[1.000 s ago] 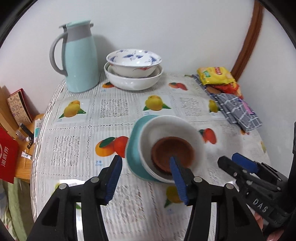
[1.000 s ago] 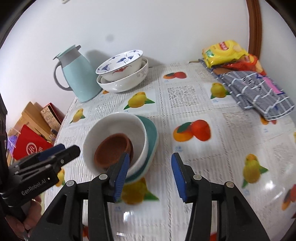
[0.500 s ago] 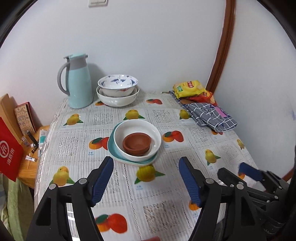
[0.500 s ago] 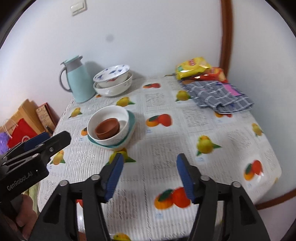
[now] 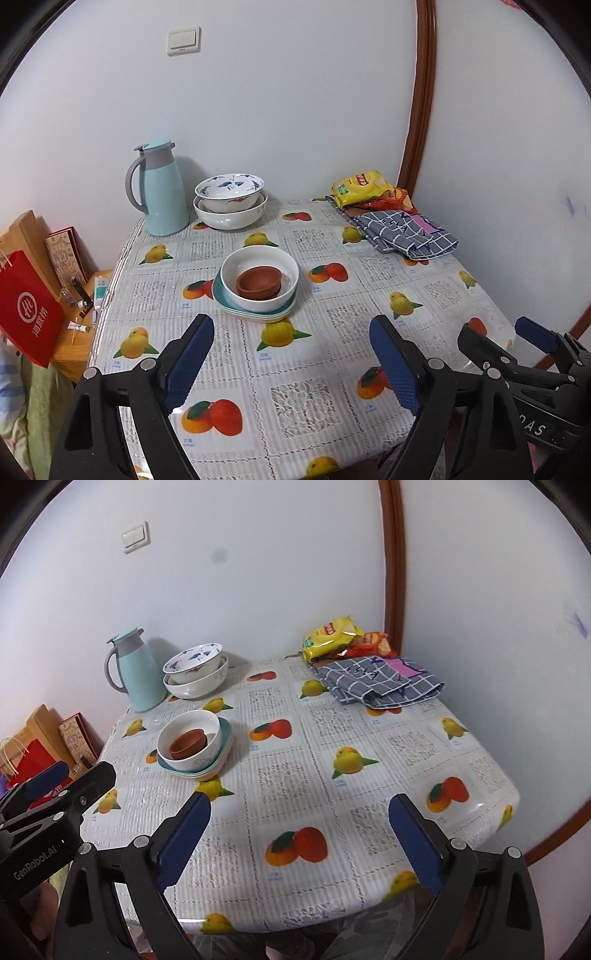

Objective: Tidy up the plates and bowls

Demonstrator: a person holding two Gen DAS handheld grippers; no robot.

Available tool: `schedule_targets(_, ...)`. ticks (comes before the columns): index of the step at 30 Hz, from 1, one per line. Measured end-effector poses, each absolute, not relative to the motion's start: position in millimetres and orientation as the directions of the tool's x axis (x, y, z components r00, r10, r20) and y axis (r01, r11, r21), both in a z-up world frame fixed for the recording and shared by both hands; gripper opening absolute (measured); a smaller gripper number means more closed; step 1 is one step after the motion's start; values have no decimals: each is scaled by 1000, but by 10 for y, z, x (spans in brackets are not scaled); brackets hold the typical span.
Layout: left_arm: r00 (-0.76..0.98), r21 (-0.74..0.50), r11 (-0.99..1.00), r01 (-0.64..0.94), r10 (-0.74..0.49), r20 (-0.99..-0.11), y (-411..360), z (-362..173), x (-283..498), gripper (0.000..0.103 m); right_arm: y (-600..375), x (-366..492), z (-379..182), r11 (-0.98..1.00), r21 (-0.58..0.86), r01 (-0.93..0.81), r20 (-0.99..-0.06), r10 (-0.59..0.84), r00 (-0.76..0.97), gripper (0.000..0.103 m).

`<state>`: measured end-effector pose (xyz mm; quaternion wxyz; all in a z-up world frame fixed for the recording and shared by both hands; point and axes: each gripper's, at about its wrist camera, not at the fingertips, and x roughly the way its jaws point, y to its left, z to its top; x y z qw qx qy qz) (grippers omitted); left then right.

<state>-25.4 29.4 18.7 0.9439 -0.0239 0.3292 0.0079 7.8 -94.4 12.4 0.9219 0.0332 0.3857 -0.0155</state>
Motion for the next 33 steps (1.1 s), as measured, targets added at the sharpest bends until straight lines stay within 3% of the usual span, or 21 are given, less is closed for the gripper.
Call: schedule_targets(33,775,-44,998,-44,6,-632,265,124,-348,86,-977,-92,169,998,20,65,-701,-32,712,96)
